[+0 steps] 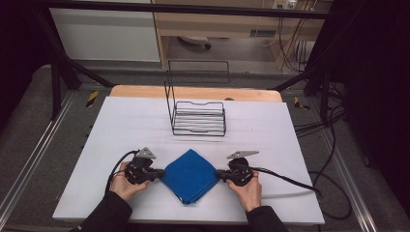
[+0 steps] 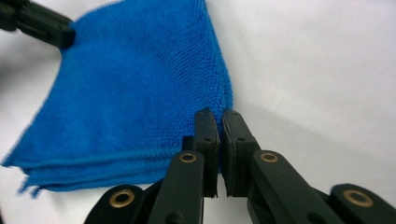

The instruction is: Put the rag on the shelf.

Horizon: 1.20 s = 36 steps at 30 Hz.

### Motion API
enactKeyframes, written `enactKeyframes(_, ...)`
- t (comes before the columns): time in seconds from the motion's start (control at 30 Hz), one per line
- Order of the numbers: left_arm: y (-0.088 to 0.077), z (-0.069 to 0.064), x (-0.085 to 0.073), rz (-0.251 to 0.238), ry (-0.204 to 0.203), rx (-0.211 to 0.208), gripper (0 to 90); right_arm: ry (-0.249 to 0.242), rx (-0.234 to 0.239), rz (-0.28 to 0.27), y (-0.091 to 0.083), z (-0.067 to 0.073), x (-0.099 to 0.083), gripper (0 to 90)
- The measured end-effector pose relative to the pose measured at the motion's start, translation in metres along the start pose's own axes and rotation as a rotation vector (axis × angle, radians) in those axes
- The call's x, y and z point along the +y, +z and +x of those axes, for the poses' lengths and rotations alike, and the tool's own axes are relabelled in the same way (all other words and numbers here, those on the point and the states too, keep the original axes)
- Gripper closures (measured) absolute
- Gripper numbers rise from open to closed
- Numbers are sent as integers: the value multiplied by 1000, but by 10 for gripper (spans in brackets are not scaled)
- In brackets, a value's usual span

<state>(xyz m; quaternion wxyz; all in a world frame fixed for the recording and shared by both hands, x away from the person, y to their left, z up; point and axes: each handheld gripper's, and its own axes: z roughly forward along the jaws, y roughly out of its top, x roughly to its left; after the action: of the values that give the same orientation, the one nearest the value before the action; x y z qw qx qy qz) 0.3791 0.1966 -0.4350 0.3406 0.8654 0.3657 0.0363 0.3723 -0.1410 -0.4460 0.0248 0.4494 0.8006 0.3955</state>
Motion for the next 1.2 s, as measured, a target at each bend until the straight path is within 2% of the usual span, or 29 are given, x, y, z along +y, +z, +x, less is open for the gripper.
enactKeyframes(0.13, 0, -7, 0, -25, -37, -19, 871, -7, 14, -28, -15, -7, 18, 867)
enactKeyframes(0.17, 1, -11, 0, -30, -42, -21, 870, -25, 2, -28, -17, -9, 23, 867)
enactKeyframes(0.23, 1, -22, -1, -32, -55, 1, 870, -70, -27, -21, -16, -11, 34, 866)
enactKeyframes(0.27, 2, -27, -2, -30, -57, 8, 870, -85, -28, -16, -14, -12, 40, 866)
enactKeyframes(0.33, 3, -36, -5, -38, -75, 18, 869, -151, -42, 5, -6, -15, 51, 863)
enactKeyframes(0.43, 4, -47, -10, -47, -81, 39, 864, -220, -36, -2, 8, -19, 63, 859)
enactKeyframes(0.53, 5, -51, -13, -69, -95, 55, 849, -261, -33, -12, 25, -22, 69, 856)
enactKeyframes(0.67, 5, -47, -14, -80, -85, 58, 801, -265, -44, -7, 40, -24, 65, 826)
enactKeyframes(0.7, 5, -46, -14, -87, -83, 58, 779, -268, -52, -14, 41, -23, 64, 799)
enactKeyframes(0.8, 3, -45, -14, -99, -71, 61, 707, -265, -51, -87, 36, -23, 62, 660)
enactKeyframes(0.87, -4, -41, -10, -129, -43, 67, 620, -258, -47, -126, 27, -20, 62, 566)
enactKeyframes(0.93, -10, -35, -6, -154, -40, 74, 524, -242, -41, -147, 18, -19, 60, 458)
enactKeyframes(1.03, -16, -23, 3, -181, -56, 66, 374, -217, -25, -152, 8, -19, 54, 320)
enactKeyframes(1.1, -18, -15, 9, -178, -66, 62, 291, -211, -32, -155, 3, -21, 49, 219)
enactKeyframes(1.2, -17, -3, 19, -162, -57, 96, 194, -185, -5, -144, -3, -24, 41, 139)
